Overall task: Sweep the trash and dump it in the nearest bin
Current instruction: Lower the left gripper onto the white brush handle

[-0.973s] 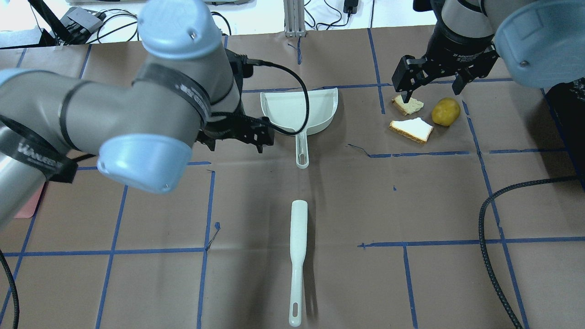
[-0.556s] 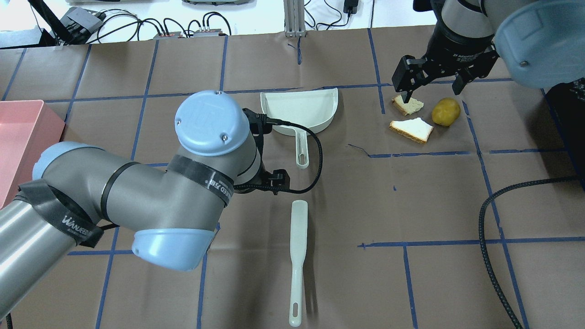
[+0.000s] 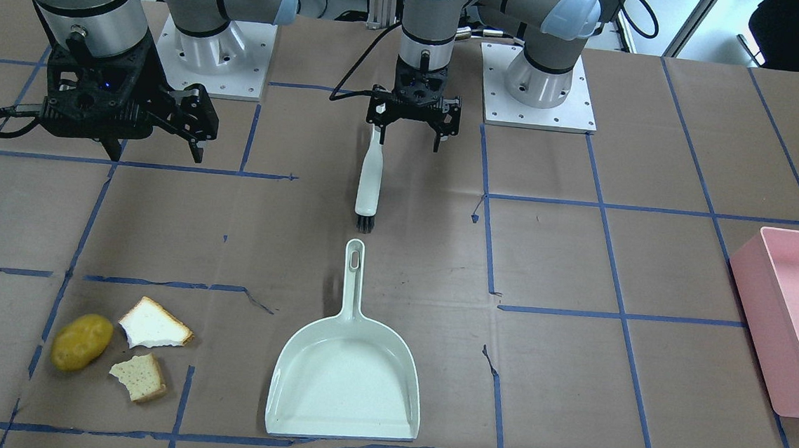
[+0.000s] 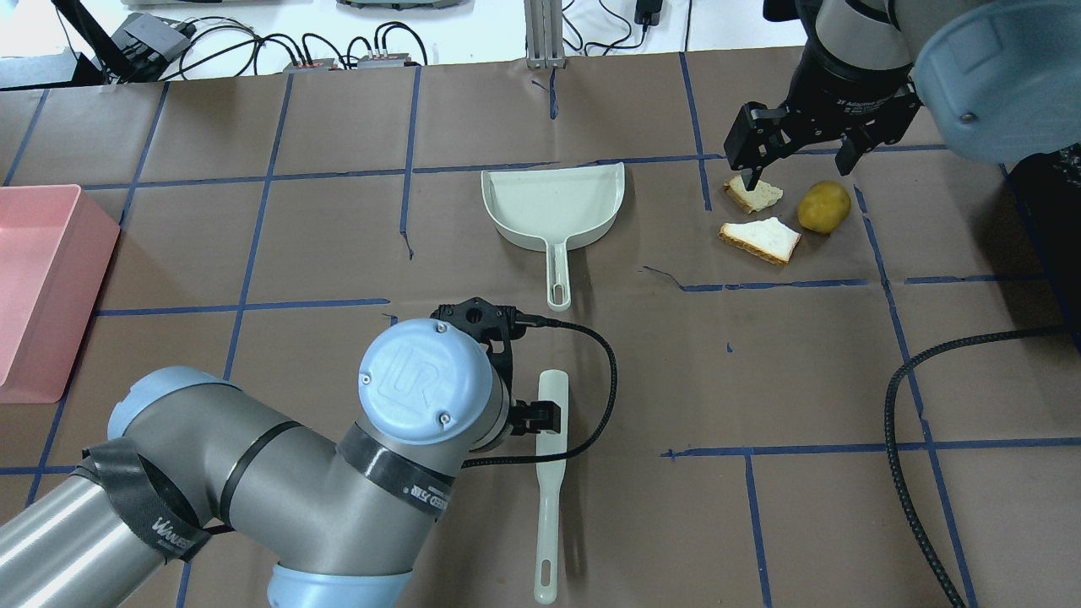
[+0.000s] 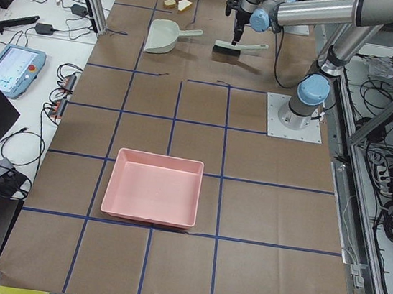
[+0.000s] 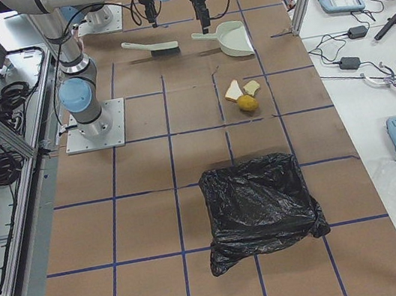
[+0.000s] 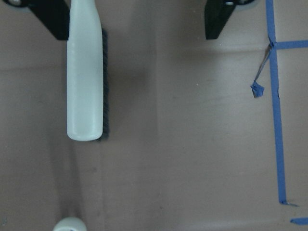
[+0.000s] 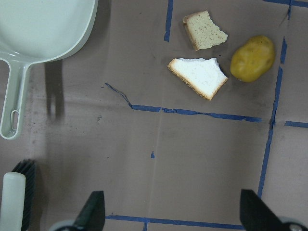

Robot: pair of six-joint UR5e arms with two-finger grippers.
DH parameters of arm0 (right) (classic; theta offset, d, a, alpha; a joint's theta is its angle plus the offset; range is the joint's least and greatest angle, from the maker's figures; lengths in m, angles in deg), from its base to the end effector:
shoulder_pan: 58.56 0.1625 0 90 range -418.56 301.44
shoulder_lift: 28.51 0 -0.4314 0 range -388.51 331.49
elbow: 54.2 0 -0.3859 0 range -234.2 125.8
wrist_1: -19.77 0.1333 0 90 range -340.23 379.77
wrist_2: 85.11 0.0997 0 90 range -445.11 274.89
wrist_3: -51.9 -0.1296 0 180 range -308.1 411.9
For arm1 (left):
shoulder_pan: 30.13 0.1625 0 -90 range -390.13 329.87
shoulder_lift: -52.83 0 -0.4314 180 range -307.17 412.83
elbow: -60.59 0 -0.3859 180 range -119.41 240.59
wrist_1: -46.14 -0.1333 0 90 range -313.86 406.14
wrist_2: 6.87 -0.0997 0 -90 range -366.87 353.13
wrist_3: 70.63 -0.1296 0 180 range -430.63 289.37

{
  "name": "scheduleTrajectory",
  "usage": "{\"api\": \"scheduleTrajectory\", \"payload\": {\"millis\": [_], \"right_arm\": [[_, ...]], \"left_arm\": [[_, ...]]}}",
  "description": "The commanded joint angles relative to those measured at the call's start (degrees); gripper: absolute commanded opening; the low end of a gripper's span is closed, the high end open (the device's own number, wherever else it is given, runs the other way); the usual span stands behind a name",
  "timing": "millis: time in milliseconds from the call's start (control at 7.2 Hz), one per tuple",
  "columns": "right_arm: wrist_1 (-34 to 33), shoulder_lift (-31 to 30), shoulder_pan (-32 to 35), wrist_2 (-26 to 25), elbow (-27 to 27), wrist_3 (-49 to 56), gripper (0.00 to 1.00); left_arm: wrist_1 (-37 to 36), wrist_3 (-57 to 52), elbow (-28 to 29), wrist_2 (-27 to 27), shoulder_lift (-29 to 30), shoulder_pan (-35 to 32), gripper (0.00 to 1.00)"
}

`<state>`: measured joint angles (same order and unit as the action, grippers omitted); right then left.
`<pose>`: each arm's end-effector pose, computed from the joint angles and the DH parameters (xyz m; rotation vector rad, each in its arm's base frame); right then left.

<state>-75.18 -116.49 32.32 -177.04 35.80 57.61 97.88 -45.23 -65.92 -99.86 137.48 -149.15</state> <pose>0.1367 -0.5050 0.4558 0.1771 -3.0998 0.0771 -0.3071 -0.2927 0.2762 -0.0936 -3.1229 0.2097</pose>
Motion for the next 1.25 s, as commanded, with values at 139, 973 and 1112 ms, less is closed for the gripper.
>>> {"api": "scheduleTrajectory", "payload": {"millis": [139, 973, 1112], "right_arm": [[0.0, 0.0, 0.0, 0.0, 0.0, 0.0, 1.0], [0.0, 0.0, 0.0, 0.0, 0.0, 0.0, 1.0], [0.0, 0.0, 0.0, 0.0, 0.0, 0.0, 1.0]], "left_arm": [[-7.1, 8.2, -3.4, 0.5, 2.0, -5.9, 0.99], [-22.1, 10.8, -11.1, 0.4, 6.5, -11.0, 0.99], [-22.2, 11.0, -11.2, 0.7, 6.5, -11.2, 0.95]]}}
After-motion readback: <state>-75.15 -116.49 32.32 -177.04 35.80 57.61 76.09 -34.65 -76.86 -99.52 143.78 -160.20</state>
